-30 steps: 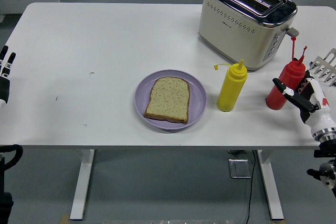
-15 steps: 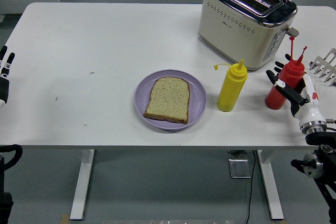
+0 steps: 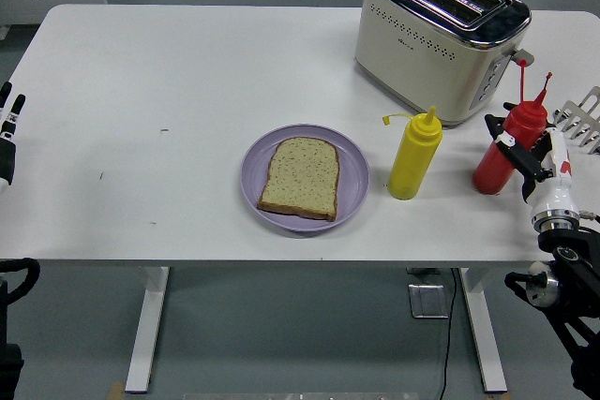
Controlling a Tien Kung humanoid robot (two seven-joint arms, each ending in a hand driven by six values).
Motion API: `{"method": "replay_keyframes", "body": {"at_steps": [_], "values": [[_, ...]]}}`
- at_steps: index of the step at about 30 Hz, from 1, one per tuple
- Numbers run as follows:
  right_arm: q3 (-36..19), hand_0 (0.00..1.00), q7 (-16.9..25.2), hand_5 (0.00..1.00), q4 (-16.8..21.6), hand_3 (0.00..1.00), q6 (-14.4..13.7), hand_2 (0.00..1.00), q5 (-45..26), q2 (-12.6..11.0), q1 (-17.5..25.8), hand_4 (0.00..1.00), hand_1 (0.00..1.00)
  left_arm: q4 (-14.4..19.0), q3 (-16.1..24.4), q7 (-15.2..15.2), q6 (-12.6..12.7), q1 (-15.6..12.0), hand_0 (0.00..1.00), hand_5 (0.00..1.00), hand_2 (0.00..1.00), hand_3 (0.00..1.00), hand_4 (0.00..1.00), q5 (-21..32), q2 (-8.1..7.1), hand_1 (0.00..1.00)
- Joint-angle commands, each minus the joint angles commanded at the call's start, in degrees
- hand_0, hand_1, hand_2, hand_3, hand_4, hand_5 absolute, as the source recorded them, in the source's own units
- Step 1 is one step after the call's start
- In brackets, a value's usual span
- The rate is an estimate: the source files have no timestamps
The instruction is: Pick up the cup,pour liquid into bread,place the cup on the desk
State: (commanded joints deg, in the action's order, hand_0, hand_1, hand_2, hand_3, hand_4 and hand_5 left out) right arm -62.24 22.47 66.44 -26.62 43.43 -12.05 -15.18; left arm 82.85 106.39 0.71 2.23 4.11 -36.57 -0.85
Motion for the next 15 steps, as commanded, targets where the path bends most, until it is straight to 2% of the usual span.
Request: {"method": "replay_keyframes", "body": {"at_steps": [1,2,7,8,13,14,15], "values": [[0.2,0.564,0.25,0.247,-0.18,0.412,-0.23,0.378,-0.47,0.12,-0.1,0.879,0.379,0.0,0.0,0.01,0.01,-0.01,0.839,0.998,0.876,0.767,0.663,0.0,0.0,0.857],[0.31,0.431,0.38,0.216,-0.28,0.337,-0.34,0.33,-0.74,0.18,-0.16,0.853,0.289,0.0,0.0,0.02,0.02,-0.01,0.84,0.998,0.877,0.766,0.661,-0.01,0.0,0.857],[1.3,0.431,0.95,0.216,-0.99,0.337,-0.38,0.33,-2.28,0.62,-0.63,0.853,0.289,-0.04,-0.09,0.01,0.03,-0.1,0.84,0.998,0.877,0.766,0.661,-0.02,0.01,0.857],[1.45,0.382,1.13,0.197,-1.2,0.32,-0.42,0.318,-2.67,0.73,-0.73,0.838,0.255,-0.05,-0.11,0.01,0.03,-0.13,0.84,0.998,0.876,0.765,0.66,-0.03,0.01,0.857],[1.82,0.382,2.21,0.197,-1.84,0.32,-0.98,0.318,-4.23,1.15,-1.25,0.838,0.255,-0.06,-0.23,0.02,0.05,-0.2,0.84,0.998,0.876,0.765,0.66,-0.03,0.02,0.857],[1.89,0.337,2.49,0.186,-1.92,0.313,-1.16,0.316,-4.35,1.21,-1.39,0.825,0.246,-0.08,-0.23,0.03,0.06,-0.21,0.84,0.998,0.877,0.765,0.66,-0.03,0.02,0.857],[1.94,0.337,2.7,0.186,-1.98,0.313,-1.3,0.316,-4.44,1.26,-1.51,0.825,0.246,-0.08,-0.24,0.03,0.07,-0.22,0.84,0.998,0.877,0.765,0.66,-0.02,0.02,0.857]]}}
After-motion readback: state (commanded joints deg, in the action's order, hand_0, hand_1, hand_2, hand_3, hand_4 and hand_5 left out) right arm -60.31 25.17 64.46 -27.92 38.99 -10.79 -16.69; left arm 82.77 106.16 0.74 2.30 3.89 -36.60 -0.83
